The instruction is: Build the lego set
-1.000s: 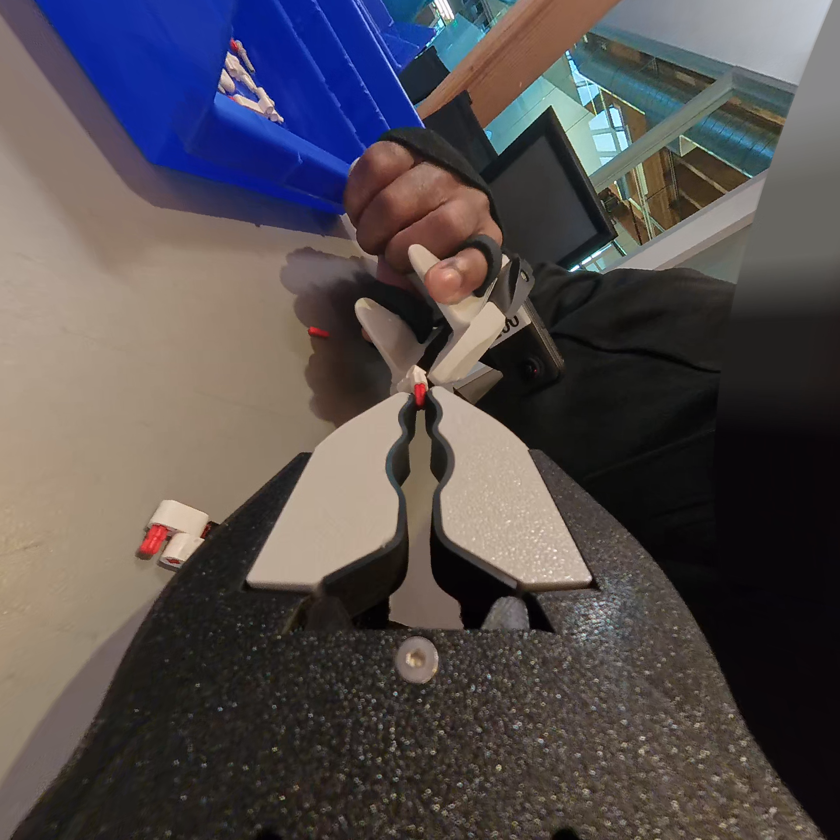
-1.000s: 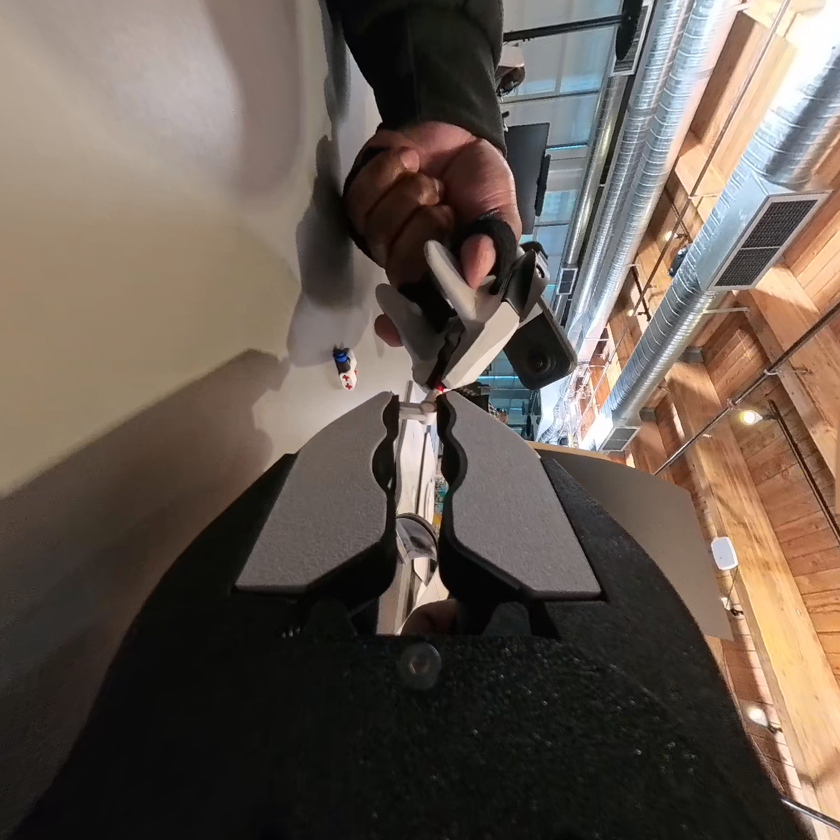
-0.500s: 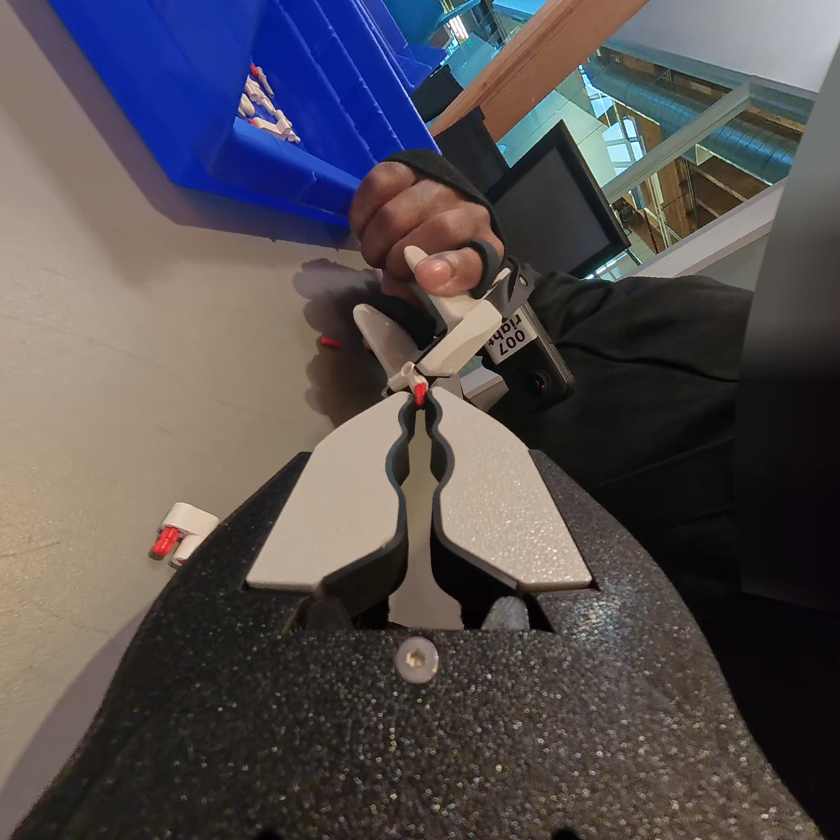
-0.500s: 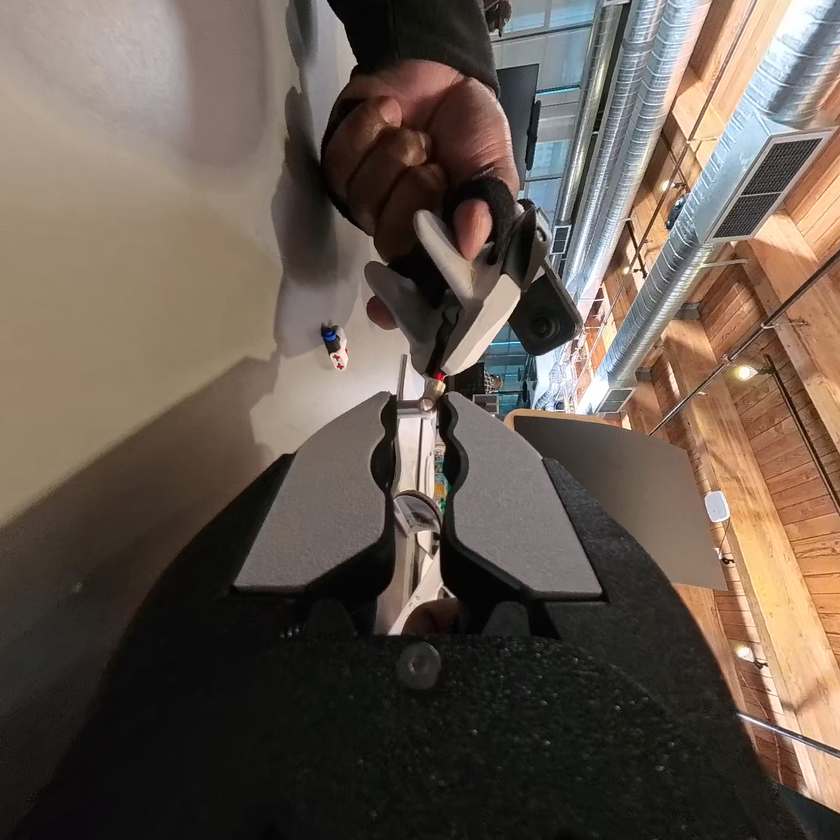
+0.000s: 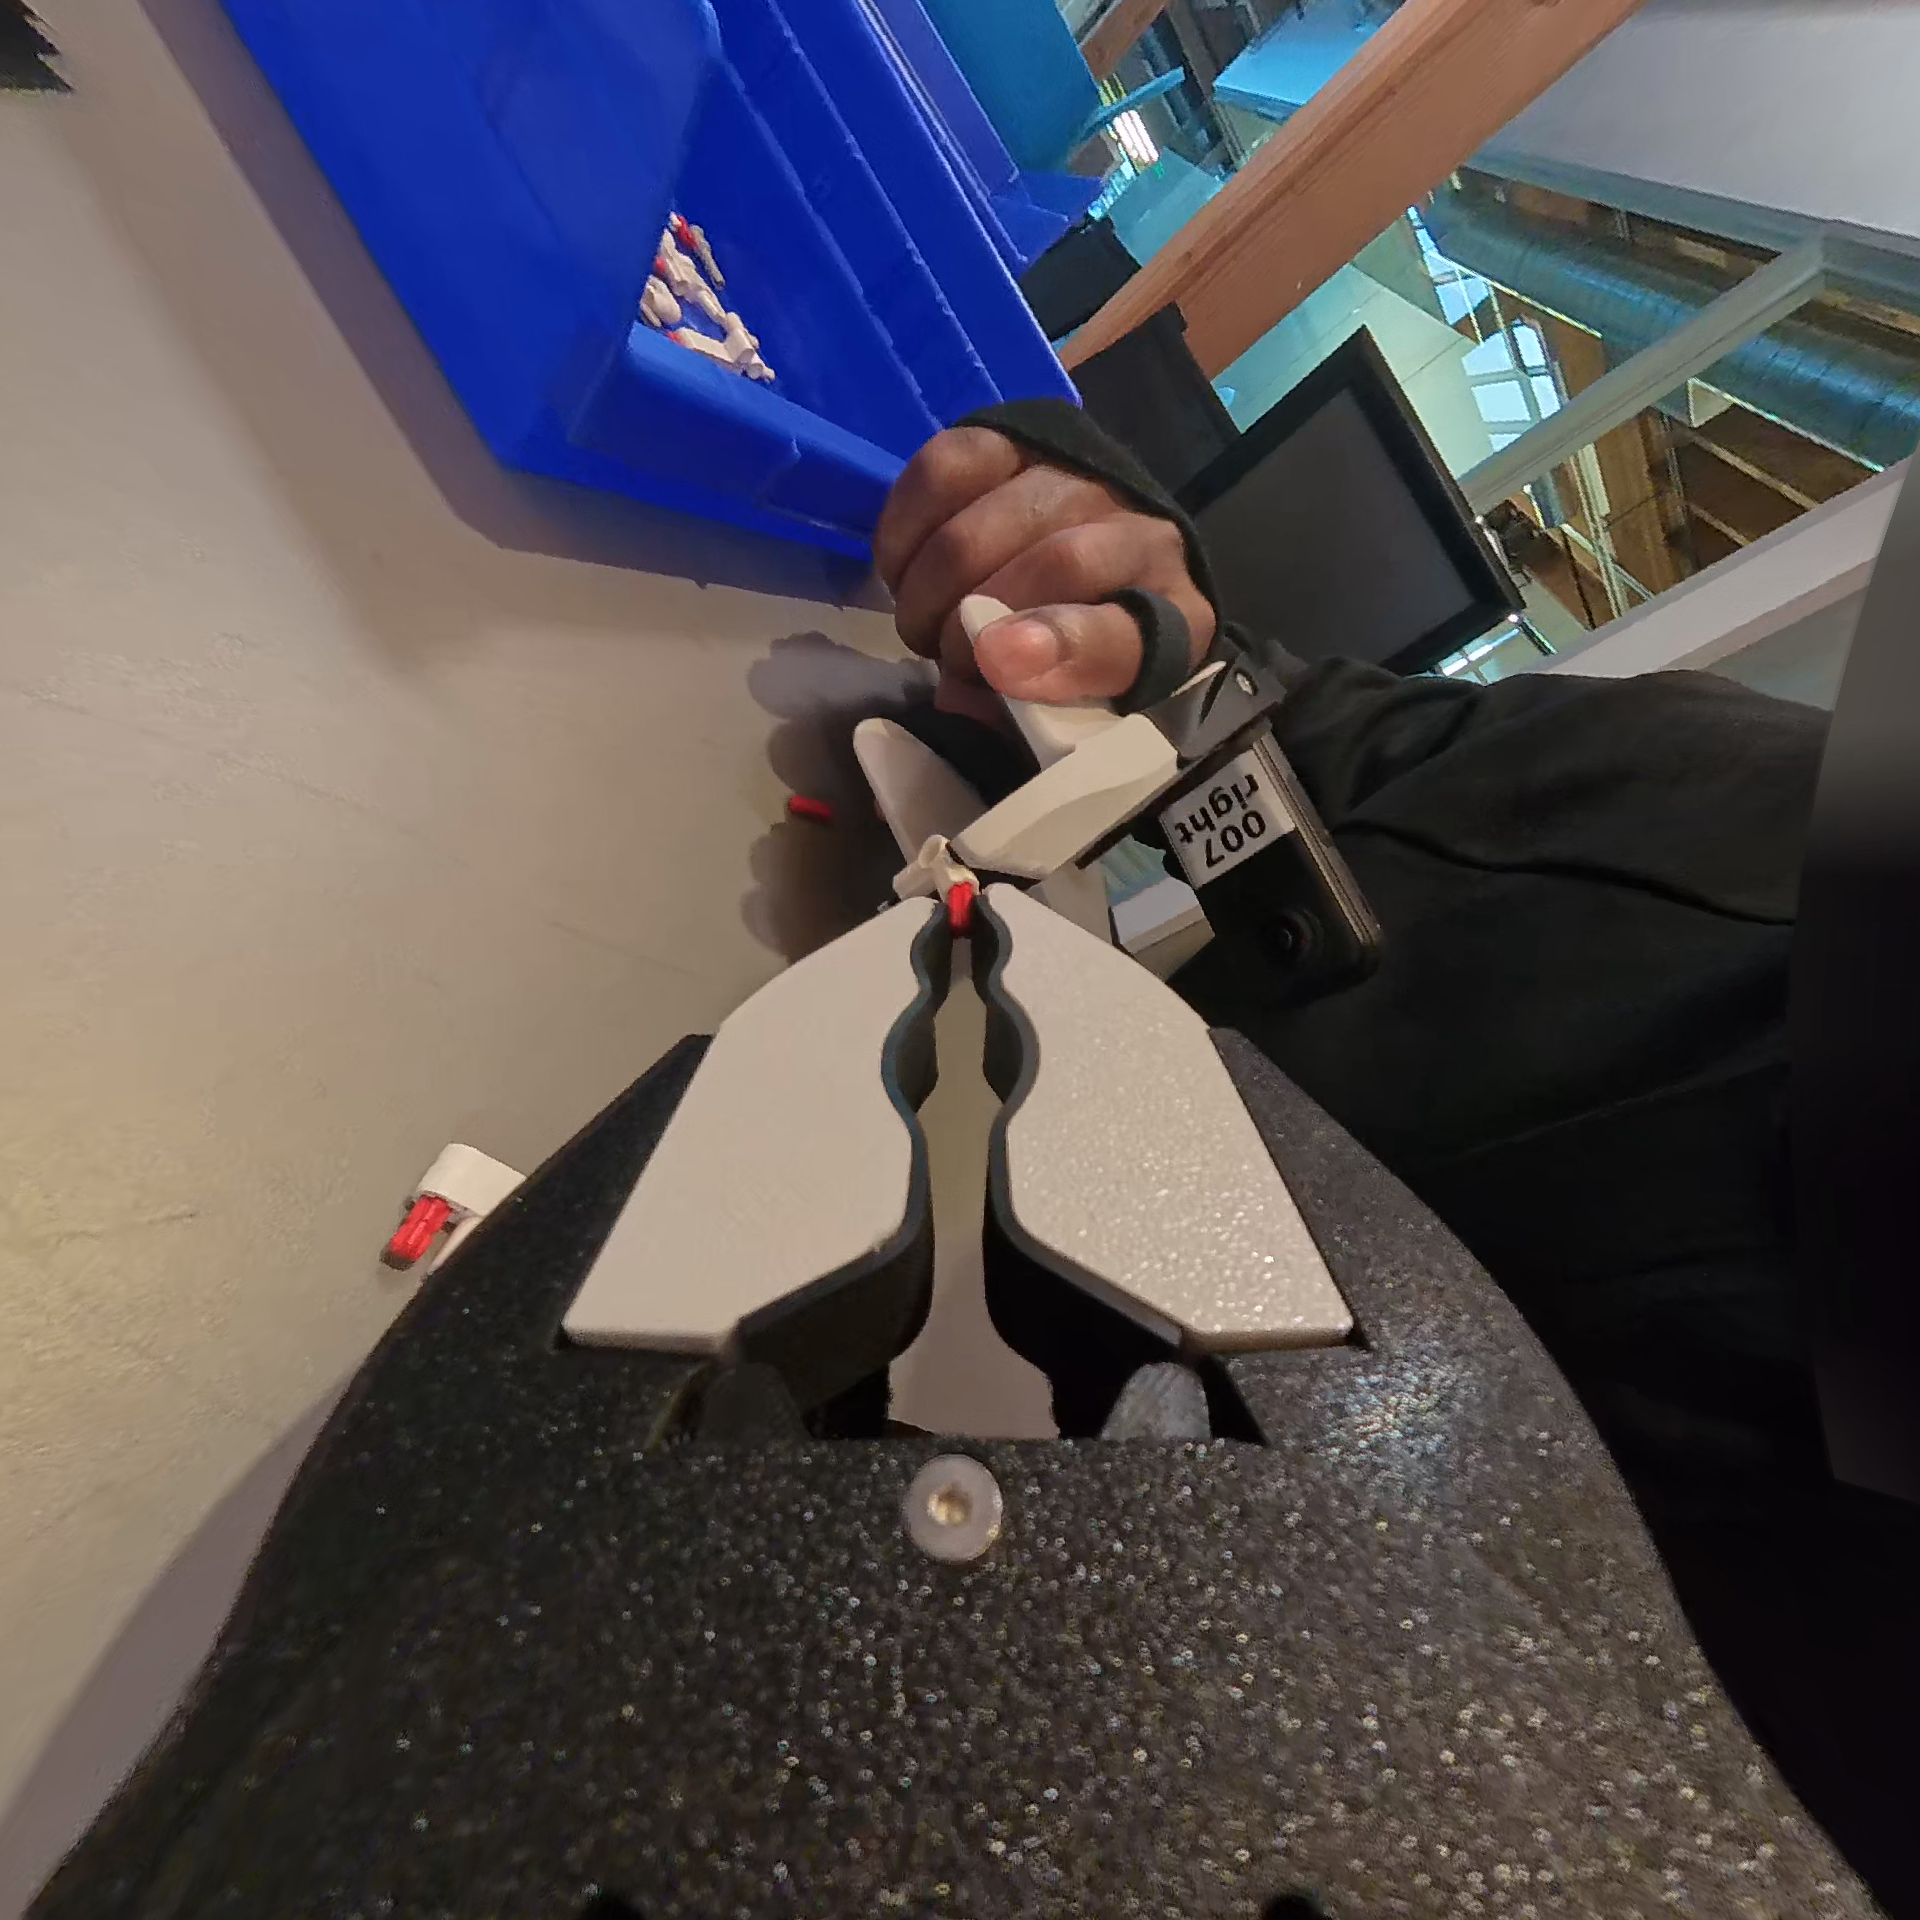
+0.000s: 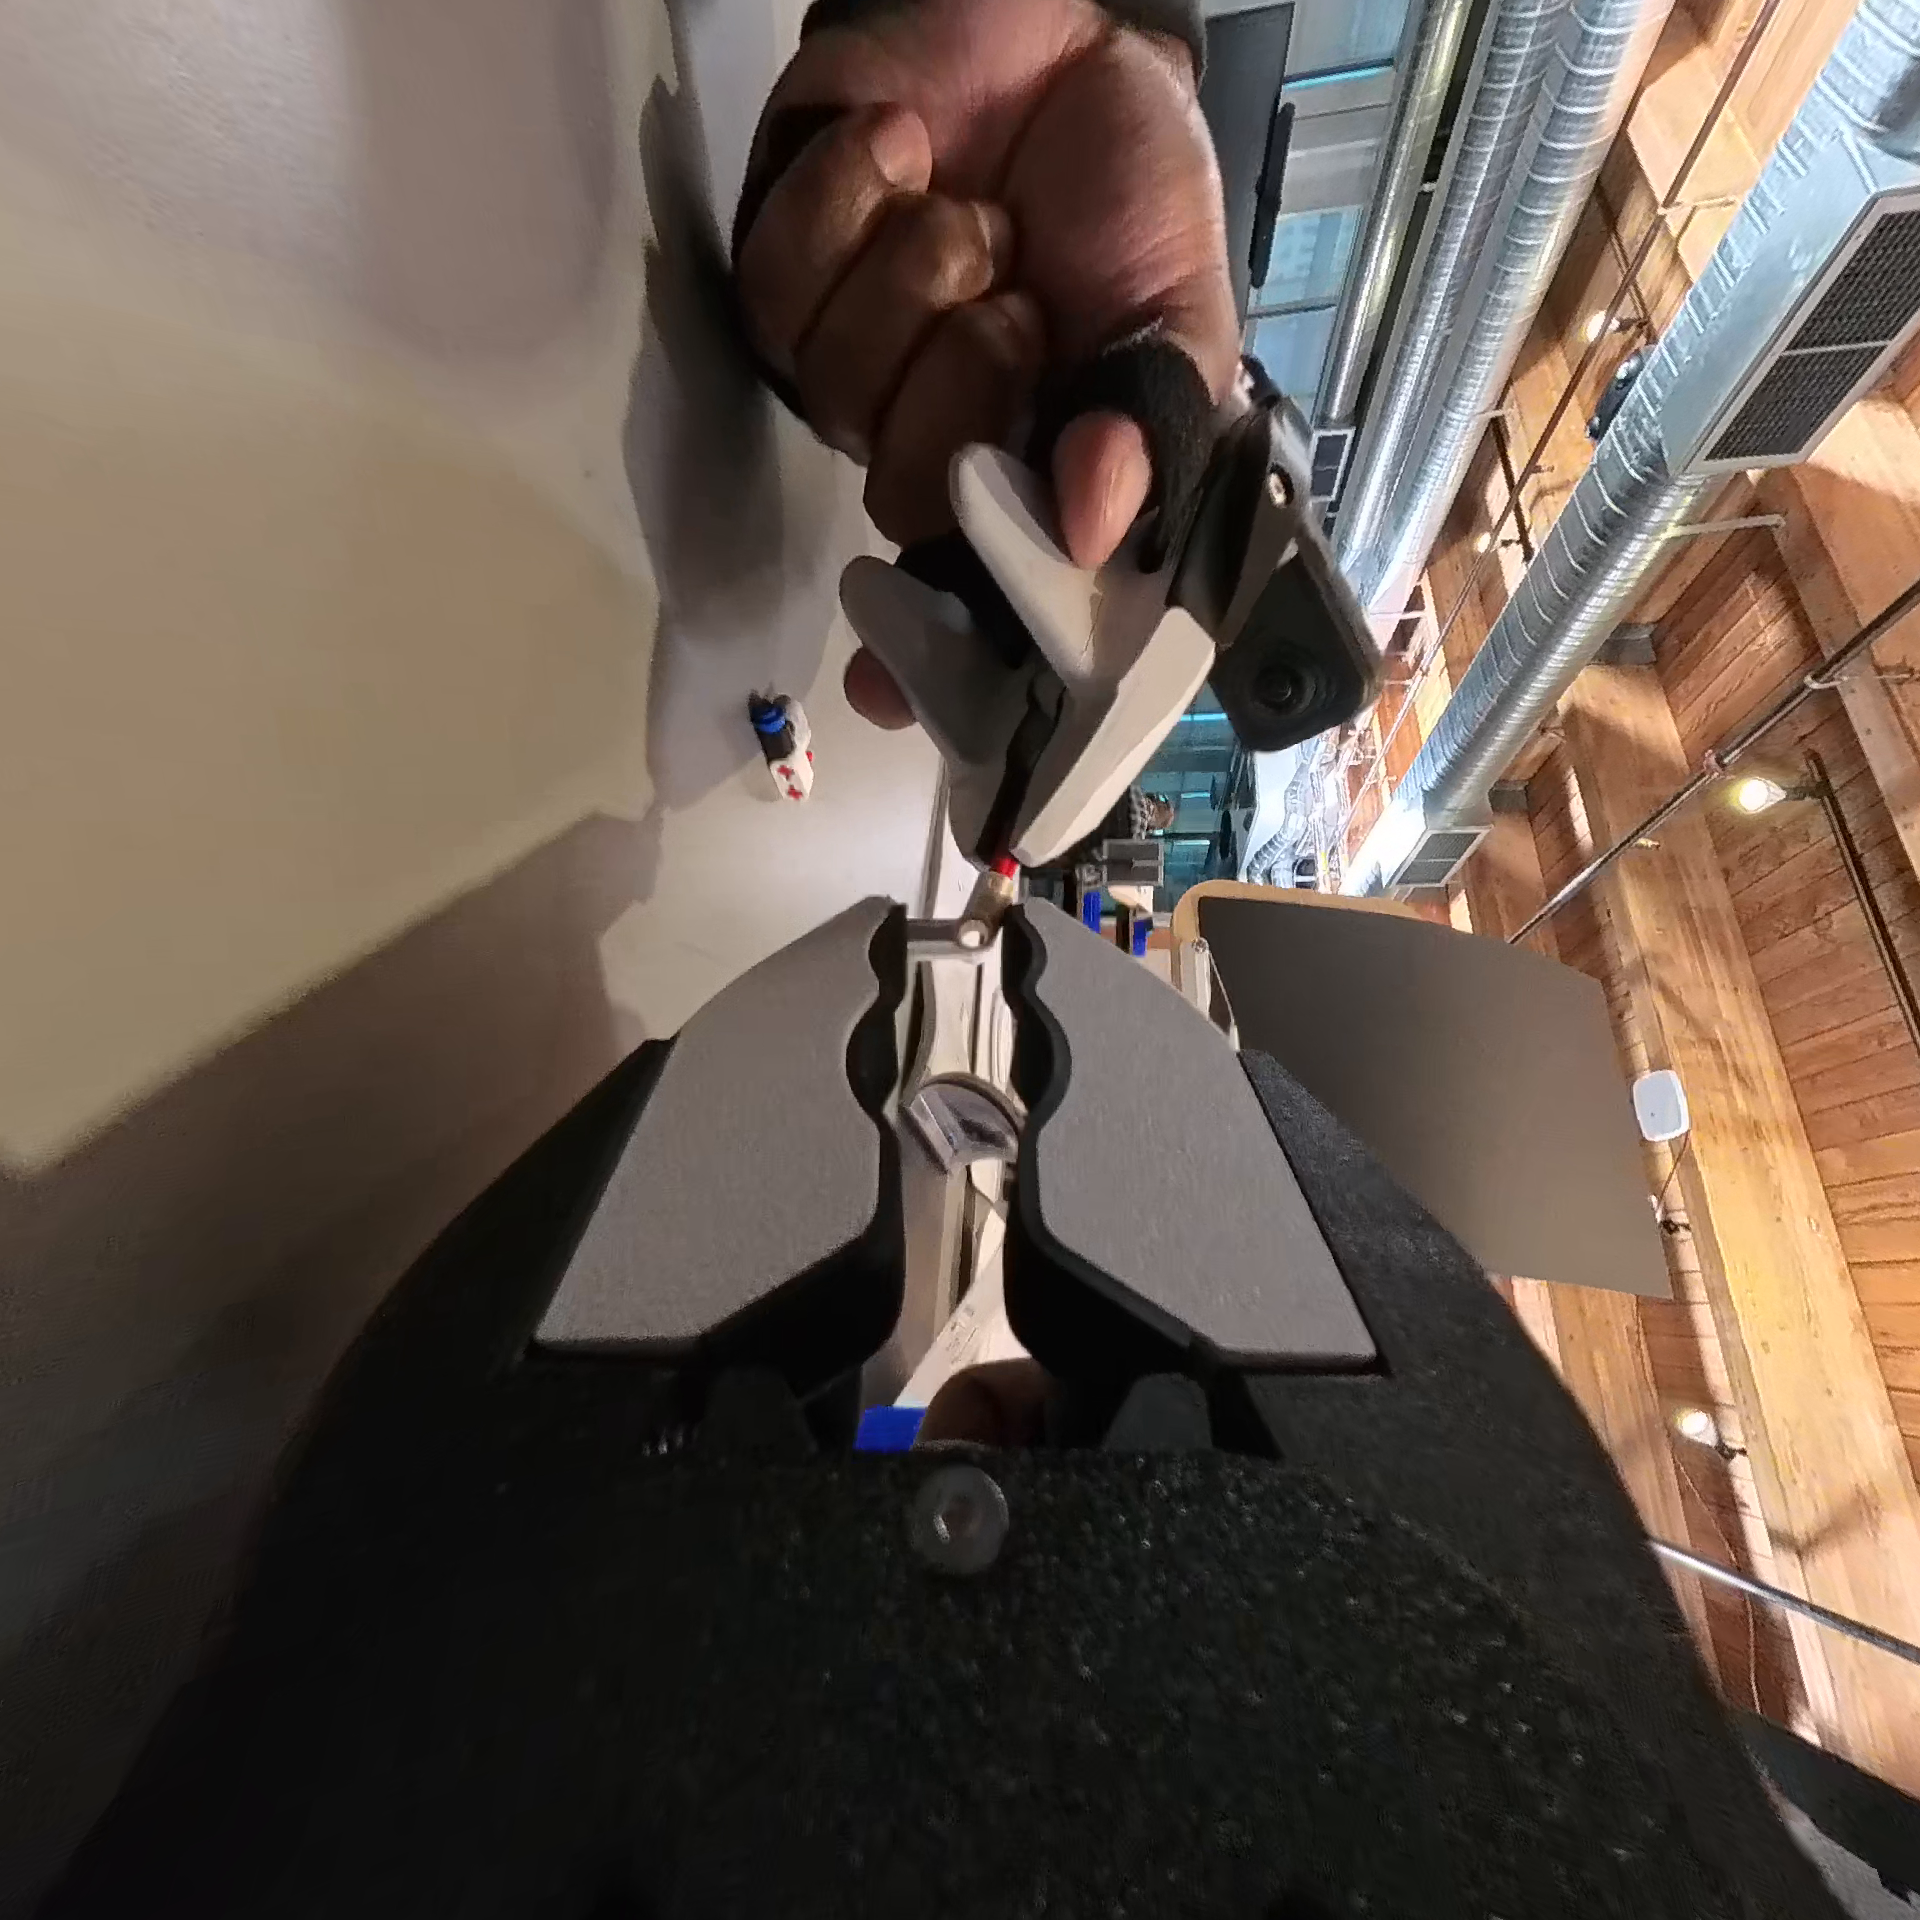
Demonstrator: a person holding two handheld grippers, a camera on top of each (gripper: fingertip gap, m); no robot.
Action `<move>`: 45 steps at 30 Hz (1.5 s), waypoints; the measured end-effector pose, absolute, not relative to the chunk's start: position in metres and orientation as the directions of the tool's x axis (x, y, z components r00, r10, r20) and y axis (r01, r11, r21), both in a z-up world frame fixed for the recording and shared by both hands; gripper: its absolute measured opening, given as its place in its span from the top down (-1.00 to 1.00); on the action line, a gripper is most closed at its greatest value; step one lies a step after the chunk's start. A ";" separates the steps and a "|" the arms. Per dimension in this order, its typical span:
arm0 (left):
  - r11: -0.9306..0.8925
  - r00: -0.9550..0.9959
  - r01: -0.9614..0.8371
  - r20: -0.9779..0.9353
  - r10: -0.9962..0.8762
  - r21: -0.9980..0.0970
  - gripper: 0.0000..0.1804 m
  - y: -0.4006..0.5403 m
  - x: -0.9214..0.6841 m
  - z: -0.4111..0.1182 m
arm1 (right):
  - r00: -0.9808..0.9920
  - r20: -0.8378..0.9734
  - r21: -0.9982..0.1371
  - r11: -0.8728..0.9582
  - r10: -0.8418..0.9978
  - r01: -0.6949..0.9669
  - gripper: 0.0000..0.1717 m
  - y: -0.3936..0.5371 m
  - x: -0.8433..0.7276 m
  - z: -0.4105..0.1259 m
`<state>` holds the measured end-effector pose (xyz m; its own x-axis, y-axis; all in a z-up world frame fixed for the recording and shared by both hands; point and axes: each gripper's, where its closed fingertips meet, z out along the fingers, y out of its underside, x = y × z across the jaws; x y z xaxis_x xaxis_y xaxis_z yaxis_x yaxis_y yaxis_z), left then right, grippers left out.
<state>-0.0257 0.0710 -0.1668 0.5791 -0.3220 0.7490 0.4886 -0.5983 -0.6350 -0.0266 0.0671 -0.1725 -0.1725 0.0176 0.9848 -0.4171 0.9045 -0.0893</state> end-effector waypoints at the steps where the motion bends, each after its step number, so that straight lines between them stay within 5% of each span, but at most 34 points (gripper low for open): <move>1: -0.593 0.588 0.491 0.745 -0.315 -0.638 0.96 0.072 -0.026 -0.167 | -0.171 0.985 -0.092 0.910 0.023 -0.405 0.81 0.068 -0.028 -0.173; 19: -0.413 0.768 0.515 0.618 -0.167 -0.751 0.96 0.086 -0.048 -0.165 | -0.106 0.990 -0.103 0.984 0.088 -0.143 0.81 0.083 -0.049 -0.171; 45: -0.584 0.593 0.472 0.728 -0.343 -0.660 0.96 0.070 -0.022 -0.165 | -0.139 0.990 -0.060 0.904 0.000 -0.423 0.80 0.065 -0.026 -0.172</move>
<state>-0.0217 0.0704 -0.1652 0.5933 -0.3432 0.7282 0.4724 -0.5839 -0.6602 -0.0261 0.0650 -0.1716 -0.1390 0.0001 0.9903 -0.4232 0.9041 -0.0595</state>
